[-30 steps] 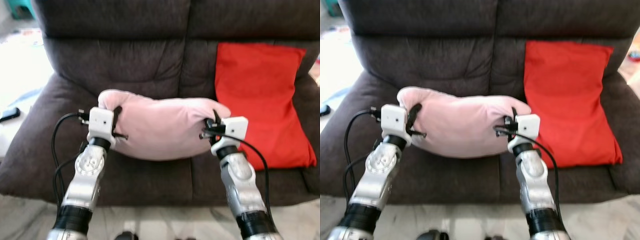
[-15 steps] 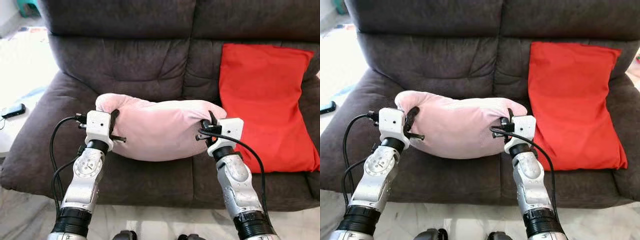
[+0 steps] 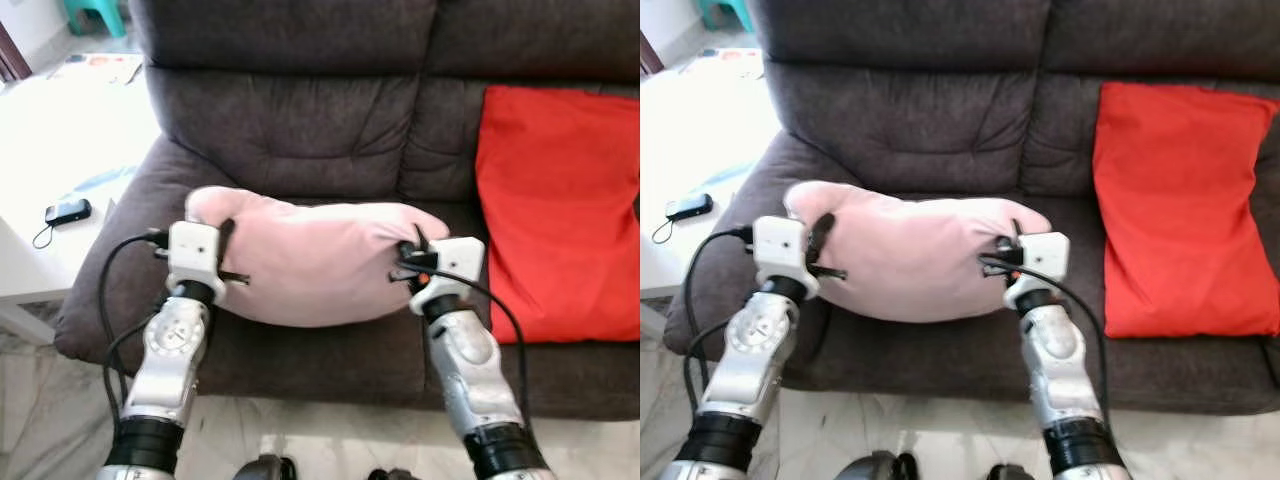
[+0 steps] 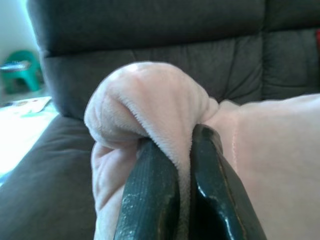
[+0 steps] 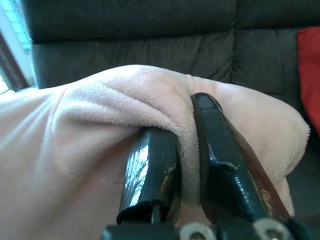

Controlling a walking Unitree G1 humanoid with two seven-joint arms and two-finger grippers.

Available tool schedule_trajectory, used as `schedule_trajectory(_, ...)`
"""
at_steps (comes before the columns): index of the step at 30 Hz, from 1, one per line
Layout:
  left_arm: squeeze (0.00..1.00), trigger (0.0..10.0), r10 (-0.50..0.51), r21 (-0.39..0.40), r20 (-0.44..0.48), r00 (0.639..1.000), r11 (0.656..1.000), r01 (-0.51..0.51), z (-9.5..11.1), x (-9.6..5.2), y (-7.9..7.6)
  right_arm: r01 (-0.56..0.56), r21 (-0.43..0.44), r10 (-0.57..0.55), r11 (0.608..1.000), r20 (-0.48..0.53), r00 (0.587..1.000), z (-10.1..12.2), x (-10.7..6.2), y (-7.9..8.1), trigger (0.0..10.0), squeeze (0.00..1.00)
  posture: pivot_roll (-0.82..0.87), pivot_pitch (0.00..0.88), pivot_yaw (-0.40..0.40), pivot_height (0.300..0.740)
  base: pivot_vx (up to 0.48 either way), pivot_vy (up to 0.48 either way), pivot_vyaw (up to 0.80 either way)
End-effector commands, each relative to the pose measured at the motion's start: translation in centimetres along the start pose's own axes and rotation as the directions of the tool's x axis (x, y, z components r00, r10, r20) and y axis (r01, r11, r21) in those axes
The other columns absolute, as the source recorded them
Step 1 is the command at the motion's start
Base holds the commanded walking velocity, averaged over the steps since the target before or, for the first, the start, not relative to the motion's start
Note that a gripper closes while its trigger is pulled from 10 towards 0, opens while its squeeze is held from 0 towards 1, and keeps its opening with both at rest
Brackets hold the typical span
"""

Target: Move the pillow to the sofa from floor

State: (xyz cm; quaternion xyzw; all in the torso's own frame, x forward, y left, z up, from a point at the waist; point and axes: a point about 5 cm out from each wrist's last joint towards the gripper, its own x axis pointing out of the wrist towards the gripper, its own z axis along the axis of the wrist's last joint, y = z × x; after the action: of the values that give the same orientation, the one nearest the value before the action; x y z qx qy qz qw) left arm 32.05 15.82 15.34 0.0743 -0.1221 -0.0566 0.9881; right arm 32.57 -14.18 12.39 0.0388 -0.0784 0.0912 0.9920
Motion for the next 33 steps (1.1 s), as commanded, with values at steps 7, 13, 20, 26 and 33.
schedule_trajectory(7,0.0,10.0,0.028,0.012,0.027,0.999,1.0,-0.028,0.6,0.1,0.9,-0.019,0.0,0.019,1.0,0.079,0.997,1.5,0.5,0.8,10.0,0.0,0.1,0.169,-0.008,0.74,0.0,0.428,-0.07)
schedule_trajectory(13,0.0,10.0,-0.014,0.01,0.042,0.999,1.0,0.013,0.8,0.1,0.3,-0.017,-0.002,0.017,1.0,0.08,0.997,1.4,0.6,0.9,10.0,0.0,0.1,0.17,-0.008,0.74,0.0,0.223,0.0)
schedule_trajectory(20,0.0,10.0,-0.03,-0.001,0.037,0.999,1.0,0.03,0.6,0.0,-0.2,-0.012,-0.006,0.013,1.0,0.075,0.997,1.3,0.6,0.7,10.0,0.0,0.1,0.17,-0.008,0.74,0.0,0.0,0.0)
schedule_trajectory(26,0.0,10.0,-0.037,-0.002,0.035,0.999,0.999,0.037,0.6,0.0,-0.2,-0.014,-0.005,0.014,1.0,0.074,0.997,1.2,0.6,0.8,10.0,0.0,0.1,0.17,-0.008,0.74,0.0,0.0,0.0)
schedule_trajectory(33,0.0,10.0,-0.03,-0.005,0.032,0.999,1.0,0.03,0.6,0.0,-0.2,-0.023,-0.005,0.024,1.0,0.074,0.997,1.2,0.6,1.0,10.0,0.0,0.1,0.171,-0.008,0.74,0.0,0.0,0.0)
